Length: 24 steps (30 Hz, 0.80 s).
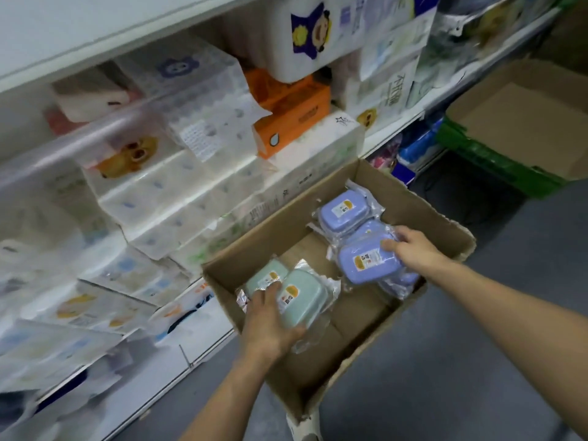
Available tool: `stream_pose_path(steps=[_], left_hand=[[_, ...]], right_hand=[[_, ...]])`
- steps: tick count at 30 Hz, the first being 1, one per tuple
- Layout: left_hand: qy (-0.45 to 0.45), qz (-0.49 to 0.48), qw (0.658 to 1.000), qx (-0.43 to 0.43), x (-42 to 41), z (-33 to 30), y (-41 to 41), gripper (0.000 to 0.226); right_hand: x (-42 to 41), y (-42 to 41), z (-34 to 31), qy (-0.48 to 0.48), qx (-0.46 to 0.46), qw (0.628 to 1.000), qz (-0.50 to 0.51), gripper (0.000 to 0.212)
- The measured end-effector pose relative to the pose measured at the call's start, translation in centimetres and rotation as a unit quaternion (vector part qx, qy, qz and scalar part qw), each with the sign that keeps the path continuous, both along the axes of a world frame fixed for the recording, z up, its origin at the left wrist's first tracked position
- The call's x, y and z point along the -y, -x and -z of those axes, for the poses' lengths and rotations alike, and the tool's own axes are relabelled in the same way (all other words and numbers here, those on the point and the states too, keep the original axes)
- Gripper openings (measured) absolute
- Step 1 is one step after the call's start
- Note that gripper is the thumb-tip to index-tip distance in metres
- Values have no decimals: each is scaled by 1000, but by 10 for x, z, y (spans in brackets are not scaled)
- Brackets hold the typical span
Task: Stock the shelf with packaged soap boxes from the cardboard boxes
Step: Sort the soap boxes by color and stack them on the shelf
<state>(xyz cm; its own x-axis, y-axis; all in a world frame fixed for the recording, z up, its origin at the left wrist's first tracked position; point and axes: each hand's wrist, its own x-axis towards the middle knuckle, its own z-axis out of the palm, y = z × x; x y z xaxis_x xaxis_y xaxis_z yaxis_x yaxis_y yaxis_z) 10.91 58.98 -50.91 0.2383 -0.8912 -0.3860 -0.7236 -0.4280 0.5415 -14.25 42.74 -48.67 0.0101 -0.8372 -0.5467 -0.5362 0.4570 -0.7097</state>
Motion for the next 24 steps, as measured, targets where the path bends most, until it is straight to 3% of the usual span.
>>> stream_pose_path(steps=[3,7,9,12,14,19,21,24], left_hand=[[-29,27,999,9,14,40,2,92],[-71,53,996,32,26,85,2,101],[-96,78,990,69,31,100,2,103],[-126,114,972,162,37,109,2,99],[-143,136,959,205,40,112,5,98],[-180,157,943,232,48,121,3,96],[-186,162,940,235,50,125,0,95],[-185,169,934,255,52,128,-3,92]], right_hand=[[34,1,19,-11,11,999,-32,31],[68,1,44,3,-29,997,-71,39],[80,3,61,74,-111,986,-97,46],[78,-1,81,204,-270,931,-139,54],[65,-7,86,245,-286,908,-183,62],[49,-13,108,148,-381,827,-387,105],[52,-15,111,154,-399,825,-369,109],[57,-20,113,177,-388,855,-295,106]])
